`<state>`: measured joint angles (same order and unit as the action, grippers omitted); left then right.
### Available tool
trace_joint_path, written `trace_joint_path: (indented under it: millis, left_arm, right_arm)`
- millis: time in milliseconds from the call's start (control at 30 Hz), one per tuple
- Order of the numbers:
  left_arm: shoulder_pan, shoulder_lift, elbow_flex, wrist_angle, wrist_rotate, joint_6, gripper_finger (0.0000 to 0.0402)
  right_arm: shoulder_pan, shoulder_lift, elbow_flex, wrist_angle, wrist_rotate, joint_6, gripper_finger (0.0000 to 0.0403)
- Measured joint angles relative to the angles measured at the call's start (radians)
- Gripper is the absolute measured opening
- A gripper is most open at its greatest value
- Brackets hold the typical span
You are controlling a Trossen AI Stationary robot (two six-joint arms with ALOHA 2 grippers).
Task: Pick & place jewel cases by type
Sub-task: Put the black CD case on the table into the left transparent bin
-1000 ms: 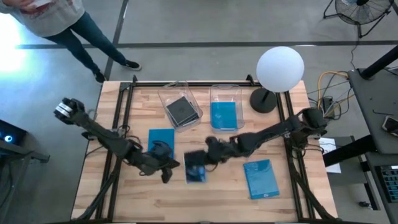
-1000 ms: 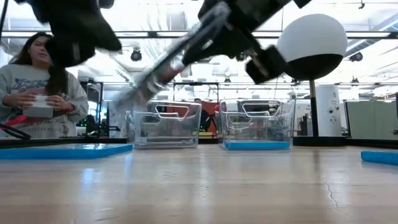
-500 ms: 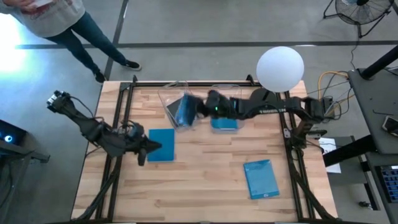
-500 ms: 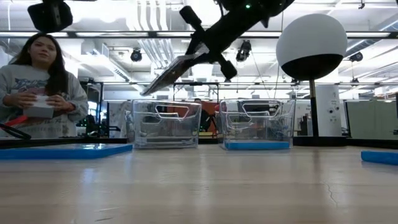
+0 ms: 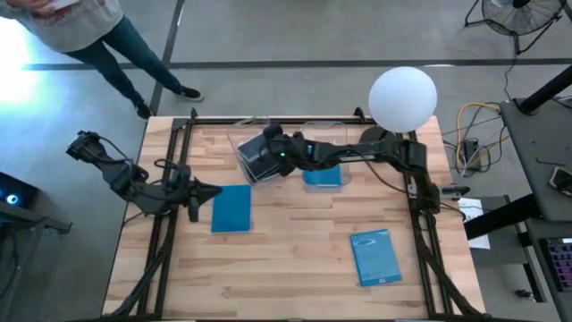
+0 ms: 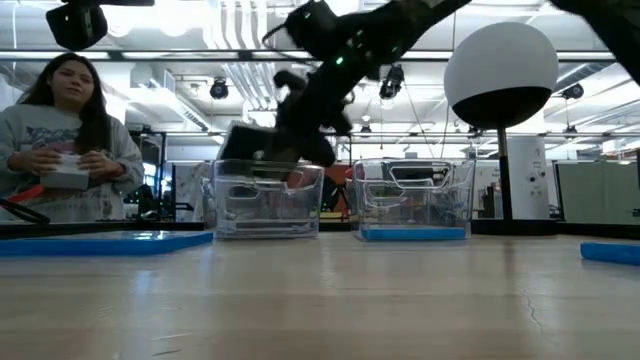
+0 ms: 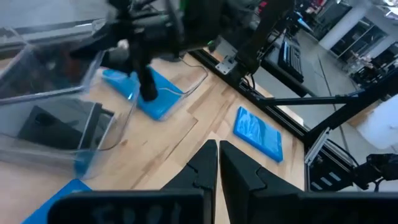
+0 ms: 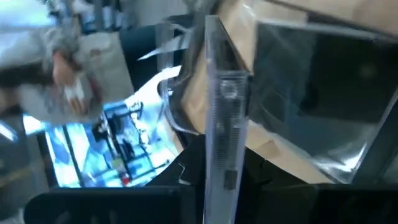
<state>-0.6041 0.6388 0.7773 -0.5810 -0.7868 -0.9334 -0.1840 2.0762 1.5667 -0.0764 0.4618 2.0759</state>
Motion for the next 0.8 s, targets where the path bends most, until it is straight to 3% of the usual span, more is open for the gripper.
trace_joint_path:
  millis: [100, 233, 633, 800]
  left_arm:
    - [0.000, -0.010, 0.000, 0.000, 0.000, 0.032, 0.0000]
    - [0.000, -0.021, 0.000, -0.012, -0.001, 0.051, 0.0000]
    - [0.000, -0.031, 0.000, -0.045, -0.013, 0.068, 0.0000]
    - [0.000, -0.031, 0.000, -0.042, -0.018, 0.068, 0.0000]
  right_arm:
    - [-0.015, 0.067, 0.059, 0.001, -0.071, 0.077, 0.0038]
    - [-0.023, 0.122, 0.124, -0.035, -0.152, 0.044, 0.0043]
    - [-0.020, 0.091, 0.312, -0.395, -0.230, -0.324, 0.0141]
    - [-0.018, 0.094, 0.301, -0.385, -0.393, -0.495, 0.0168]
